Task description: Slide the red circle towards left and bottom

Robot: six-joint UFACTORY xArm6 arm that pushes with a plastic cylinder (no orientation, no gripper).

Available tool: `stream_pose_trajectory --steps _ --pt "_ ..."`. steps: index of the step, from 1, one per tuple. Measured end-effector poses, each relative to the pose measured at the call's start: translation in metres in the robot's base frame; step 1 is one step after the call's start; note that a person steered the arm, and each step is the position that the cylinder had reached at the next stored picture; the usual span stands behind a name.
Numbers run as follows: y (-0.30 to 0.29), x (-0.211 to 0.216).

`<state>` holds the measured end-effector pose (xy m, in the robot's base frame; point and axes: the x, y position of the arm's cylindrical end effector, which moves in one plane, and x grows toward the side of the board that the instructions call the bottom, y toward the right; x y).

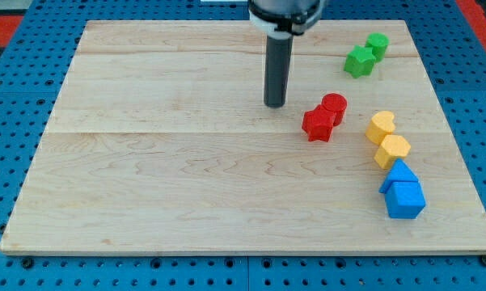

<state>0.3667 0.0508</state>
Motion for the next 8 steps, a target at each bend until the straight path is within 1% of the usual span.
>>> stream_pose_trajectory --steps 1,2,3,4,5,6,7,8 --pt "0.07 -0.018" --pt "0.124 0.011" --pt "0.106 0.029" --pt "0.05 0.035" --pt "0.057 0.031" --pt "0.058 0.018" --pt "0.001 -0.001" --pt "-0.025 -0.01"
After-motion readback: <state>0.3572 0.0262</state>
